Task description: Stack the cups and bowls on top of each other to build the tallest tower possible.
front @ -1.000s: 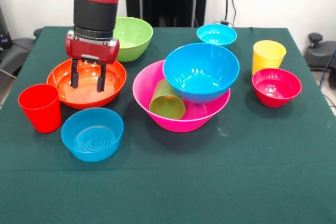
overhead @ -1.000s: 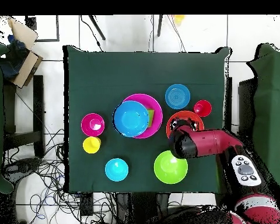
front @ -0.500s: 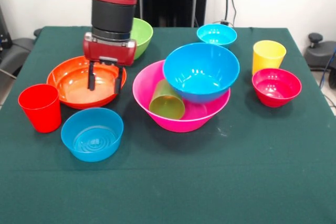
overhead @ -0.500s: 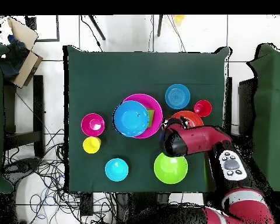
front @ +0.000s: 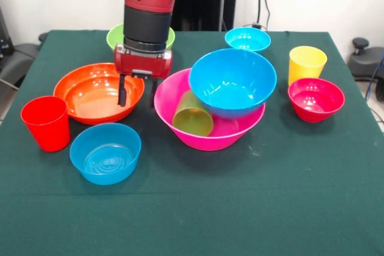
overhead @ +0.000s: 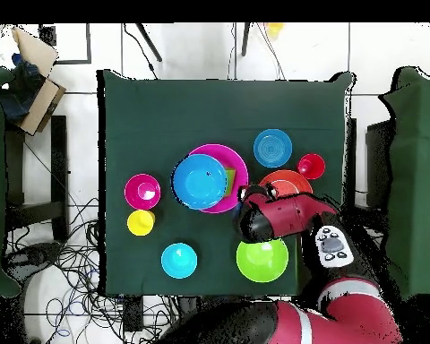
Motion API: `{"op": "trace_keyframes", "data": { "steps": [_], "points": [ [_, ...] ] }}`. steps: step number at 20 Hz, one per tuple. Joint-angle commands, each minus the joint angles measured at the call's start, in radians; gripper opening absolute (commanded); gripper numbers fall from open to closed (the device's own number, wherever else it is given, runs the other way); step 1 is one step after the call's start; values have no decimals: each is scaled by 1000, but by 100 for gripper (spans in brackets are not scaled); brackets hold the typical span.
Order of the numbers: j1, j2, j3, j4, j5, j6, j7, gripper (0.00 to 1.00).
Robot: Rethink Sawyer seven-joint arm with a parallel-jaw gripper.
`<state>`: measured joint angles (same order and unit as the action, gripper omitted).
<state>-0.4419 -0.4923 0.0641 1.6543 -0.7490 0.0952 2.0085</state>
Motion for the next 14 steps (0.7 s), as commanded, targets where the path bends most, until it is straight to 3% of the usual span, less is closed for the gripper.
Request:
{"op": "trace_keyframes", "data": {
  "steps": [1,13,14],
  "points": [
    [20,132,20,-77,-9,-105,94,100],
    [-30,212,59,-160,-9,-122,45,100],
    [-29,213,56,-160,-6,-119,45,0]
  ]
}}
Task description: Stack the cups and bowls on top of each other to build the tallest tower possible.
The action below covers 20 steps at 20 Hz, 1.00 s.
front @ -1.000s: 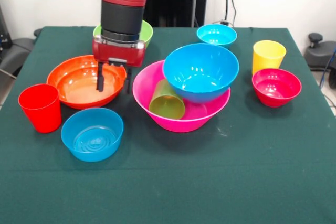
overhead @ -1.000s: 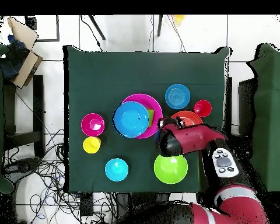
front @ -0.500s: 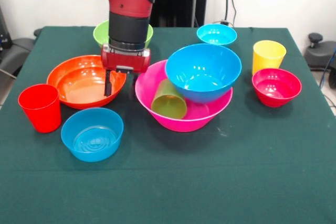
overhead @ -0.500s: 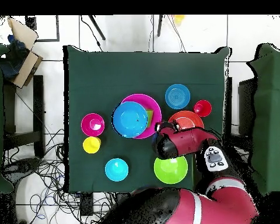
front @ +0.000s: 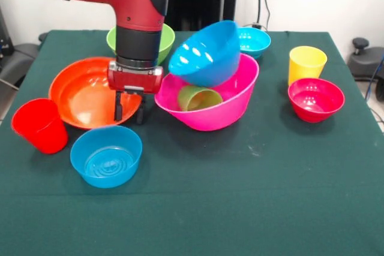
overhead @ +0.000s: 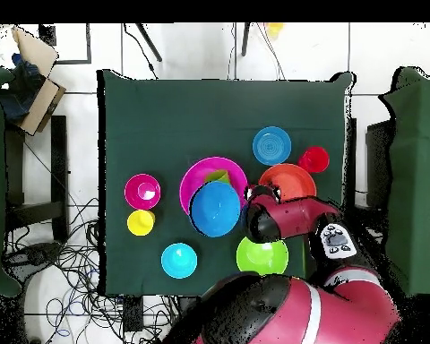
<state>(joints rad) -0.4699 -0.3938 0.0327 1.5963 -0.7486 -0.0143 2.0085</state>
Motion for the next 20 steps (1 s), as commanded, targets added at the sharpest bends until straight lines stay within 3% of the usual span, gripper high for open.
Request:
{"op": "trace_keyframes", "data": {
  "steps": [1,20],
  "points": [
    [-3,107,93,-98,-7,-1,40,0],
    [20,-65,81,23,36,121,26,0]
  ]
}}
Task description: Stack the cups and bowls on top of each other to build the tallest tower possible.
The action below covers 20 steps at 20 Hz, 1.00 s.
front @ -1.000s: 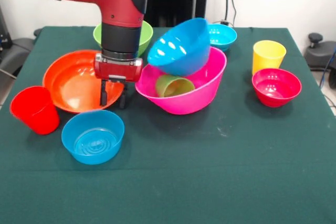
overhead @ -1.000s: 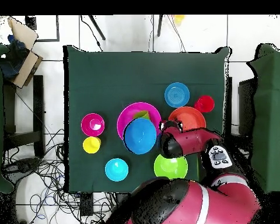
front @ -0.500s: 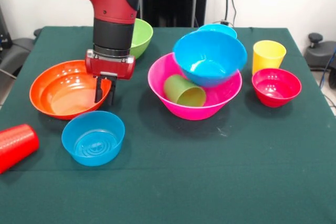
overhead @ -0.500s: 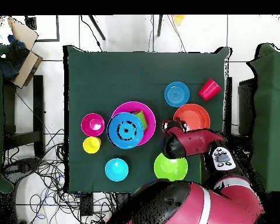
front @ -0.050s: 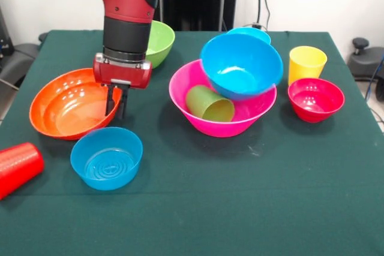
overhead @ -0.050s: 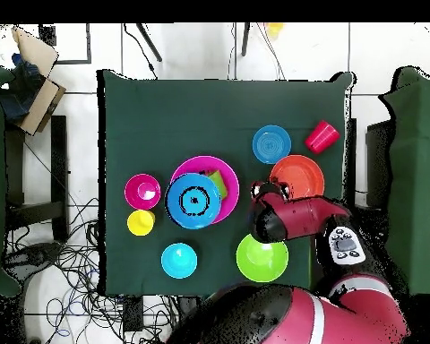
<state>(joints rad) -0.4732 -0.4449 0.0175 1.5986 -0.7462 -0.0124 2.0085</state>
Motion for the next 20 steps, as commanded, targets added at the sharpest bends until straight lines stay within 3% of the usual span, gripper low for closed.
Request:
{"op": "trace_keyframes", "data": {
  "steps": [1,8,20],
  "points": [
    [19,-26,102,27,35,127,21,0],
    [-33,-270,160,216,95,300,-69,0],
    [-37,-417,216,272,178,473,-119,0]
  ]
}}
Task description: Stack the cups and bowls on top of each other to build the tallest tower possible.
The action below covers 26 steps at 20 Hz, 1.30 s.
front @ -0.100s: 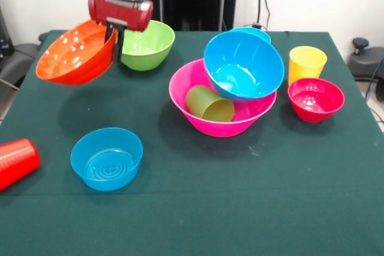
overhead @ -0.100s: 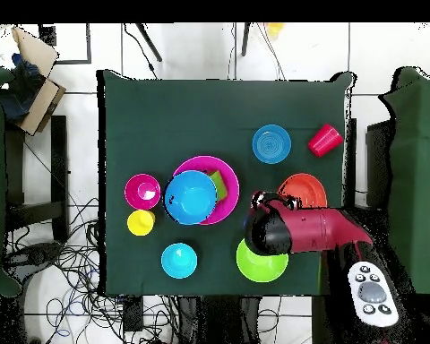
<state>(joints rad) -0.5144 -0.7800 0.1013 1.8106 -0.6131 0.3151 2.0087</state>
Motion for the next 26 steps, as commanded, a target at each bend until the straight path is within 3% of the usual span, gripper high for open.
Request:
{"op": "trace_keyframes", "data": {
  "steps": [1,12,26],
  "points": [
    [6,-93,134,62,51,159,-120,0],
    [134,-197,94,56,109,309,-44,0],
    [321,-173,39,-77,147,452,75,0]
  ]
}}
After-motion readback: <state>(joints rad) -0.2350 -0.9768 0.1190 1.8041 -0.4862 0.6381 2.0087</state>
